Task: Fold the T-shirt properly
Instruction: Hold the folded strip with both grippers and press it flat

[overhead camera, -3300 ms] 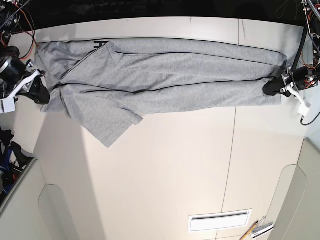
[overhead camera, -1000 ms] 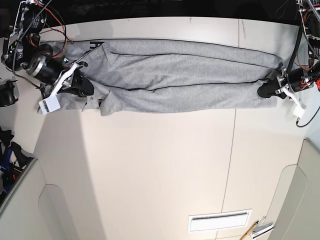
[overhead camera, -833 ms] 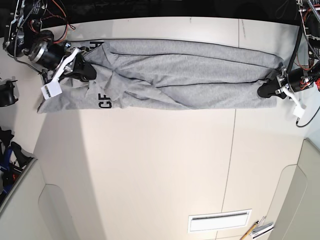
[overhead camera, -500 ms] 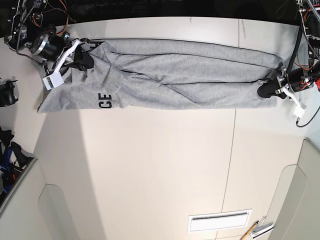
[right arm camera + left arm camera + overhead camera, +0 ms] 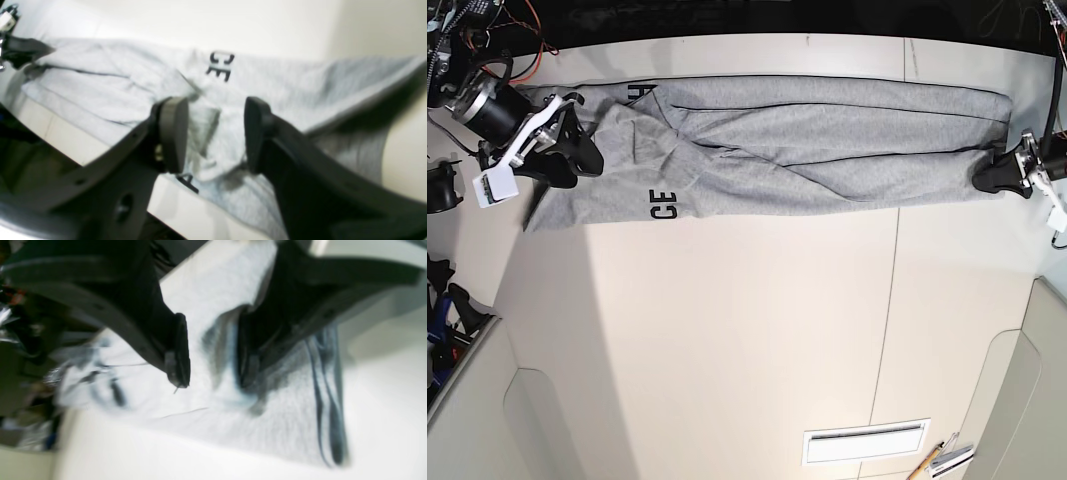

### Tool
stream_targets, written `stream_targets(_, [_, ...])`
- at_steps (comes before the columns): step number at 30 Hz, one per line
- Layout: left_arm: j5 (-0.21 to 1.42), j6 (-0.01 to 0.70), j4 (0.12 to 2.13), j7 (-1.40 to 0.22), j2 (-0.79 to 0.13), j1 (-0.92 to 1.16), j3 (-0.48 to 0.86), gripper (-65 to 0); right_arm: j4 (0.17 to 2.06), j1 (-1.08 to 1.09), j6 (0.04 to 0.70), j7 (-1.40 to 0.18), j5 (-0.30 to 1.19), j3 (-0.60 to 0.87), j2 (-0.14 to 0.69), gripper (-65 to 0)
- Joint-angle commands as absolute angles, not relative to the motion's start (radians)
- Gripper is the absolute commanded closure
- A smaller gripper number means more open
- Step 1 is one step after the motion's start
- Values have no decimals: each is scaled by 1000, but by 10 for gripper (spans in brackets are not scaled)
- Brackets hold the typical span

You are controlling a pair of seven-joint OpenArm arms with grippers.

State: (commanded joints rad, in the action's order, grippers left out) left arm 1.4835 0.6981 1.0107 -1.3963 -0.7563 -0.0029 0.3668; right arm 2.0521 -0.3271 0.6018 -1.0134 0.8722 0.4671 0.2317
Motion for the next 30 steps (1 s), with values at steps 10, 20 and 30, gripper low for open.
stream_targets(10, [1484,698,1011,-1396,-771,-2,504,-300,1946,-327,602,-912,765,443,232,0])
stream_targets(20, [1293,698,1011,-1269,-770,68,511,-408,1655,-258,603,-902,764,443,232,0])
stream_targets(30, [1222,698,1010,-1254,-734,109,509,-408,1639,-256,603,-902,767,443,232,0])
